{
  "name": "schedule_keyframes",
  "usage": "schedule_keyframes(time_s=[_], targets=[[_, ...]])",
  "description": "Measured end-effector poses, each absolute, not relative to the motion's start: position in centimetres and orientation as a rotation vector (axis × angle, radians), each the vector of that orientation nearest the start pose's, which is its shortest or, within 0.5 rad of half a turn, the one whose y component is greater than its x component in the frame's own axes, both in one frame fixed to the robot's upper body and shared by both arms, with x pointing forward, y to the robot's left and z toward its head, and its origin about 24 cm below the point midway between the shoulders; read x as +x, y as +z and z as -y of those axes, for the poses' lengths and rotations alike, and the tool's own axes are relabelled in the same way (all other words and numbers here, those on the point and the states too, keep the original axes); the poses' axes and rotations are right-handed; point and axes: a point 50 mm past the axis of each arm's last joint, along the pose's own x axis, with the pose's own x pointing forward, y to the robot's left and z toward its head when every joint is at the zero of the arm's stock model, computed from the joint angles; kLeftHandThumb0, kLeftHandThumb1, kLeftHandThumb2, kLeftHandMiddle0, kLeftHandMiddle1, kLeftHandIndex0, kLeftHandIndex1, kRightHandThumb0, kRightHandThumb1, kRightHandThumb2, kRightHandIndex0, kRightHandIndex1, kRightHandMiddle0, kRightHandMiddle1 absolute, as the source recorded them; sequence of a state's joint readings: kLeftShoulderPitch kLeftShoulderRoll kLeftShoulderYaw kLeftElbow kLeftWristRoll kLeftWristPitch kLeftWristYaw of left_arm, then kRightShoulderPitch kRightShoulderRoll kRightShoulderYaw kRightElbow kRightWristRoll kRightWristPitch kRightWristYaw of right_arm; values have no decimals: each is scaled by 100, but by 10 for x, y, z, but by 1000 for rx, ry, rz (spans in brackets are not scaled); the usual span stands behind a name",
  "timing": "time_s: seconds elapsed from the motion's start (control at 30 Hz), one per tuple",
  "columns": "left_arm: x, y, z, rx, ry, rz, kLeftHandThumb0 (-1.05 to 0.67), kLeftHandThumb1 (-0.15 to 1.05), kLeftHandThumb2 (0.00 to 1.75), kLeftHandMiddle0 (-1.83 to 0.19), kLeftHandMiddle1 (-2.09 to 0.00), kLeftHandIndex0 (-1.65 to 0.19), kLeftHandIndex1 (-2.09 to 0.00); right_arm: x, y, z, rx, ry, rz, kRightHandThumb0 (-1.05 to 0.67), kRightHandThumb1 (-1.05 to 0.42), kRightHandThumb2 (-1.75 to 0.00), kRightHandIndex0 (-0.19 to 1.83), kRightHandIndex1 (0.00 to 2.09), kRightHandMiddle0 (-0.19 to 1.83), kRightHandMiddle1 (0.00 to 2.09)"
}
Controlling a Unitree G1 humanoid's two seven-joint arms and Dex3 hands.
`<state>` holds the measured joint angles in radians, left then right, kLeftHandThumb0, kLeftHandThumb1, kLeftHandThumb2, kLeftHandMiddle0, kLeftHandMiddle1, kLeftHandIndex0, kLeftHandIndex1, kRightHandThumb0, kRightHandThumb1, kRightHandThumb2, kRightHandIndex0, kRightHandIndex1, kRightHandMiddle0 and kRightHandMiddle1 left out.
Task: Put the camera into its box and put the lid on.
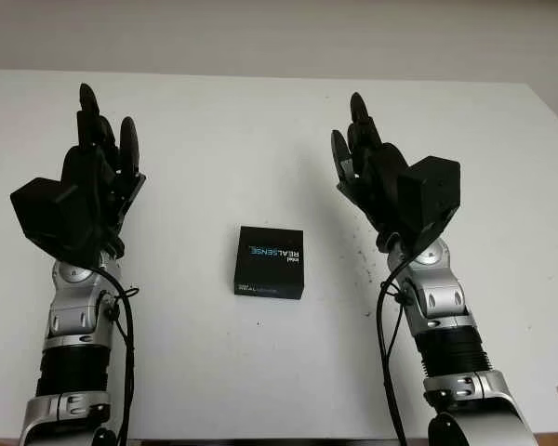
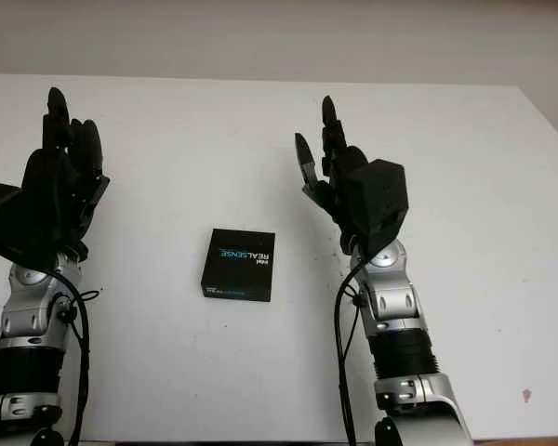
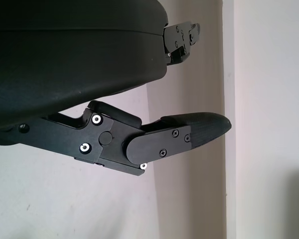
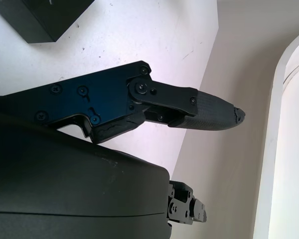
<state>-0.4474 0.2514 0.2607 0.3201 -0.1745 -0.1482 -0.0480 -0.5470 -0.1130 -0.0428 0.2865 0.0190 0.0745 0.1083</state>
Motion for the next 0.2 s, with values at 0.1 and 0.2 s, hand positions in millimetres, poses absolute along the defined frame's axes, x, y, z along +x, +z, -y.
schedule_keyframes(time_s=[0.1,0.2], targets=[[326,126,-236,-32,139,347,-75,105,60,19,0,19,0,349,127,140,-100,162,166,-77,-105,-65,-19,0,-19,0],[326,127,-235,-59,128,363,-76,105,58,19,0,19,0,349,127,140,-99,155,166,-76,-105,-65,-19,0,-19,0]])
